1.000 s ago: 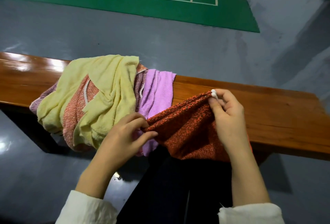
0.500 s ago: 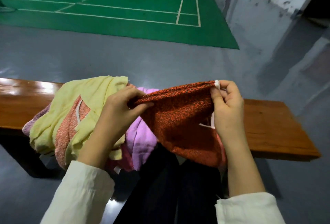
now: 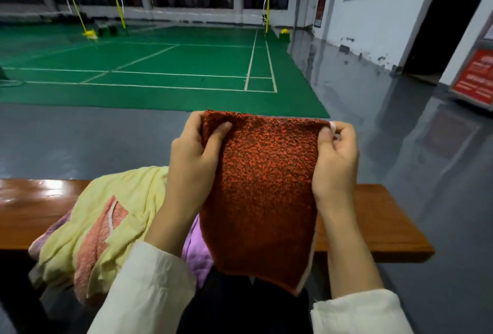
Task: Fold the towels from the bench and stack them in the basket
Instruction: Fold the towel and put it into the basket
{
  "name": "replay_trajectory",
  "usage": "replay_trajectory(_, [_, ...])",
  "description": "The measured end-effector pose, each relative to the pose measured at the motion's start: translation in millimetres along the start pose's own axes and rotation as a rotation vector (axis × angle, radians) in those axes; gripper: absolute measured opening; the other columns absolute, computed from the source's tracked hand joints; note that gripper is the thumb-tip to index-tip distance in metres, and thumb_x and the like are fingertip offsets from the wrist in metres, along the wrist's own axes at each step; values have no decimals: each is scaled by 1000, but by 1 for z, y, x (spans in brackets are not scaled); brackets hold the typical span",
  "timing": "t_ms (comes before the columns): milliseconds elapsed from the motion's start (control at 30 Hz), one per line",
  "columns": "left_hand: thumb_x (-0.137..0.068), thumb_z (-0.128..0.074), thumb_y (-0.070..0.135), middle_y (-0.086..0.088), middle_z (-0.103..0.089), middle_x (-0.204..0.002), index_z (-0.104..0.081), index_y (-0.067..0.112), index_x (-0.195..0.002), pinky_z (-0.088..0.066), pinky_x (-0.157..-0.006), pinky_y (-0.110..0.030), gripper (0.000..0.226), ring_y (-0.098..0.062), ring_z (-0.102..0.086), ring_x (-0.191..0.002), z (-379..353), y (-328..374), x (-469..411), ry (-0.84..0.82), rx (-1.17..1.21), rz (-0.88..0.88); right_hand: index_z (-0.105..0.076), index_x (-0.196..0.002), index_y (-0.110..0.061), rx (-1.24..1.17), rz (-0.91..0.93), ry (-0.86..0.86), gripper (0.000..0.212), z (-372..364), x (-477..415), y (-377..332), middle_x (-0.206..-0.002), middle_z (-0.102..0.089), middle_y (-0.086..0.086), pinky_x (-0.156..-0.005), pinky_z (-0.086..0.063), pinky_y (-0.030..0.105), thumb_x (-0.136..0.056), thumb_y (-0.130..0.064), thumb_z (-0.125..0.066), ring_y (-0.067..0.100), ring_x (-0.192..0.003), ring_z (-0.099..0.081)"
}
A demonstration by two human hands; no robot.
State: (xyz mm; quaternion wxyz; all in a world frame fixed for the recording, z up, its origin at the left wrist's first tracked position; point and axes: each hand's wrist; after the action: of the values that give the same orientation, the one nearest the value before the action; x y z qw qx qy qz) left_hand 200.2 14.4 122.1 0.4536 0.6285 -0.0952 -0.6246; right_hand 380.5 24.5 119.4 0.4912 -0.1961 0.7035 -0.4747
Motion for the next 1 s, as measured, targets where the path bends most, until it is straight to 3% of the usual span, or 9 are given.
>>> replay_trajectory(233, [-95,-55,20,13,-61,-76,-59,18,-86,-37,-64,-17,10,9,-53,-66,-1,-26,-9,-41,-54,226,-57,-80,-19,-106,-285,-189,19,-16,-19,19,-72,-55,-2,-62,-41,22,-97,-10,-52,6,-63,-49])
replay_trajectory(300, [-97,-52,19,12,-59,-77,-56,13,-90,-37,-61,-14,10,10,-52,-67,-5,-24,-18,0,-73,209,-59,-85,-18,-126,-274,-200,17,-17,-25,11,-76,-59,-3,-62,-44,12,-97,-9,-51,1,-65,-54])
replay_trajectory(400, [-97,-53,19,11,-56,-73,-54,10,-91,-37,-60,-17,10,6,-51,-63,-6,-3,-36,60,-60,103,-59,-87,-21,-198,-179,-133,17,-15,-33,-13,-83,-62,-3,-70,-46,17,-99,-14,-49,6,-76,-56])
replay_trajectory(533, [-94,-51,25,7,-53,-69,-52,6,-90,-36,-59,-22,20,-4,-48,-61,-2,9,-27,66,-58,-15,-56,-86,-22,-292,-108,-63,18,-5,-26,-19,-80,-58,-4,-65,-43,16,-99,-13,-48,3,-71,-52])
replay_trajectory(667, [-90,-47,30,9,-55,-69,-50,13,-88,-35,-62,-31,17,-15,-50,-65,-6,-31,30,3,-141,83,-55,-85,-22,-246,-183,-72,19,4,18,37,-81,-56,-3,-72,-41,25,-98,-11,-48,6,-75,-50])
replay_trajectory(733, [-89,-48,32,3,-60,-76,-53,13,-91,-40,-71,-34,19,-19,-55,-76,-9,-63,67,-48,-165,202,-56,-85,-20,-205,-280,-92,15,7,47,77,-82,-56,0,-76,-38,31,-95,-11,-52,9,-78,-49])
replay_trajectory(800, [-90,-51,31,2,-61,-80,-57,9,-95,-42,-75,-28,23,-16,-56,-80,-11,-89,101,-112,-175,290,-58,-86,-20,-162,-395,-130,6,12,76,109,-83,-58,3,-77,-37,35,-91,-18,-56,14,-79,-49])
replay_trajectory(900, [-93,-58,9,14,-52,-71,-53,10,-86,-35,-68,-4,8,-2,-45,-68,-12,-104,132,-158,-224,336,-59,-86,-20,-139,-509,-160,14,19,104,137,-85,-60,3,-77,-40,33,-96,-11,-53,16,-82,-52])
replay_trajectory(1000, [-94,-55,5,13,-50,-71,-51,14,-87,-34,-68,-2,12,0,-43,-68,-12,-111,140,-146,-231,374,-61,-88,-16,-145,-607,-254,11,24,111,145,-86,-60,6,-75,-41,33,-96,-16,-53,18,-82,-52])
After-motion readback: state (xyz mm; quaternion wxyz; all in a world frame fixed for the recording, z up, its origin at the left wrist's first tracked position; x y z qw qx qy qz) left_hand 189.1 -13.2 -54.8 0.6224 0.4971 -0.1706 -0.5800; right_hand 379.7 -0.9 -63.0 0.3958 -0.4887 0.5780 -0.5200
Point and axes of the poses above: each hand's wrist, its own x-axis away from the middle knuckle, its own z-axis out of the back of the hand, y = z × x
